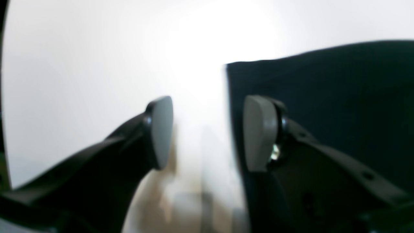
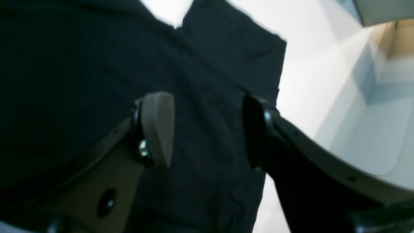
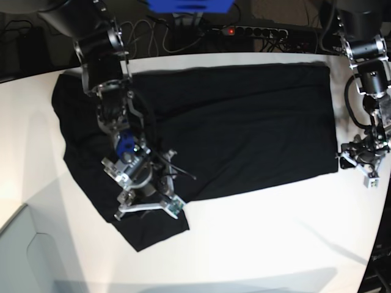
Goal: Fold the T-shirt properly
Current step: 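Lower both grippers and grasp the shirt's side edges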
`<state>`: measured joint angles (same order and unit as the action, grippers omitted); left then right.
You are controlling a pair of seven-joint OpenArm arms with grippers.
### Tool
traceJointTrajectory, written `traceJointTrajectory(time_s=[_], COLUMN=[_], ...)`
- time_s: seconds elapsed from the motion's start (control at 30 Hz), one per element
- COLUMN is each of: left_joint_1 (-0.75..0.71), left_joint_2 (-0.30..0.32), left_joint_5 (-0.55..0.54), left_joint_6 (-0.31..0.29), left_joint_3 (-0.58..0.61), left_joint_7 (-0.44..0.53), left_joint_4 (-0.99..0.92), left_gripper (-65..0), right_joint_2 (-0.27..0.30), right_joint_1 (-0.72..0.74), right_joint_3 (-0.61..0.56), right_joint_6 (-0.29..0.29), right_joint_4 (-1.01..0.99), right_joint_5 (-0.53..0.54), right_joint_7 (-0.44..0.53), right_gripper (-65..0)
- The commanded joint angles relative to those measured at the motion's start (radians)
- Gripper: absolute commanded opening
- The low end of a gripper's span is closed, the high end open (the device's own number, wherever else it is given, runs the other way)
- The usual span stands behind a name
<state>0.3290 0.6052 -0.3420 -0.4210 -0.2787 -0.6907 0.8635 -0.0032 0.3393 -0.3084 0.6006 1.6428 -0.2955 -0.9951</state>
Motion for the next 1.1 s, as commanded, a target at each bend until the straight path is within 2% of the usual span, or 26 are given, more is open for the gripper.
traceJointTrajectory(time_s=[0.0,0.1,0.2,0.87,0.9,0.93,0.97,1.03,1.07], left_joint_1=[0.046,0.071,0.071,0.071,0.071,0.071,0.071,0.071,0.071], left_joint_2=[0.017,0.017,0.012,-0.113,-0.115,-0.115,-0.115,-0.115,-0.113], left_joint_5=[-0.01,-0.019,-0.021,-0.022,-0.022,-0.022,-0.022,-0.022,-0.022], left_joint_6=[-0.005,-0.005,-0.005,-0.006,-0.006,-0.006,-0.006,0.003,0.004], left_joint_3=[0.026,0.108,0.134,0.132,0.132,0.137,0.137,0.129,0.121], left_joint_7=[0.029,0.087,0.138,0.145,0.145,0.145,0.144,0.141,0.139], left_joint_4=[-0.016,-0.102,-0.138,-0.146,-0.142,-0.138,-0.137,-0.143,-0.146], left_gripper=[-30.8,-30.8,-30.8,-31.4,-32.7,-36.8,-43.2,-60.0,-65.0], right_joint_2=[-0.017,-0.025,-0.03,-0.027,-0.027,-0.027,-0.027,-0.027,-0.027], right_joint_1=[0.022,0.013,-0.013,-0.021,-0.021,-0.021,-0.021,-0.021,-0.021], right_joint_3=[-0.005,-0.01,-0.011,-0.01,-0.01,-0.01,-0.01,-0.01,-0.01], right_joint_6=[0.006,0.006,0.006,0.006,0.006,0.006,0.006,0.006,0.006], right_joint_4=[0.03,0.043,0.046,0.06,0.06,0.06,0.06,0.06,0.06], right_joint_5=[0.008,0.008,0.008,0.006,0.006,0.006,0.006,0.006,0.006], right_joint_7=[0.02,0.02,0.02,0.02,0.02,0.02,0.02,0.02,0.02], right_gripper=[-31.0,-31.0,-31.0,-31.0,-31.0,-31.0,-31.0,-31.0,-31.0])
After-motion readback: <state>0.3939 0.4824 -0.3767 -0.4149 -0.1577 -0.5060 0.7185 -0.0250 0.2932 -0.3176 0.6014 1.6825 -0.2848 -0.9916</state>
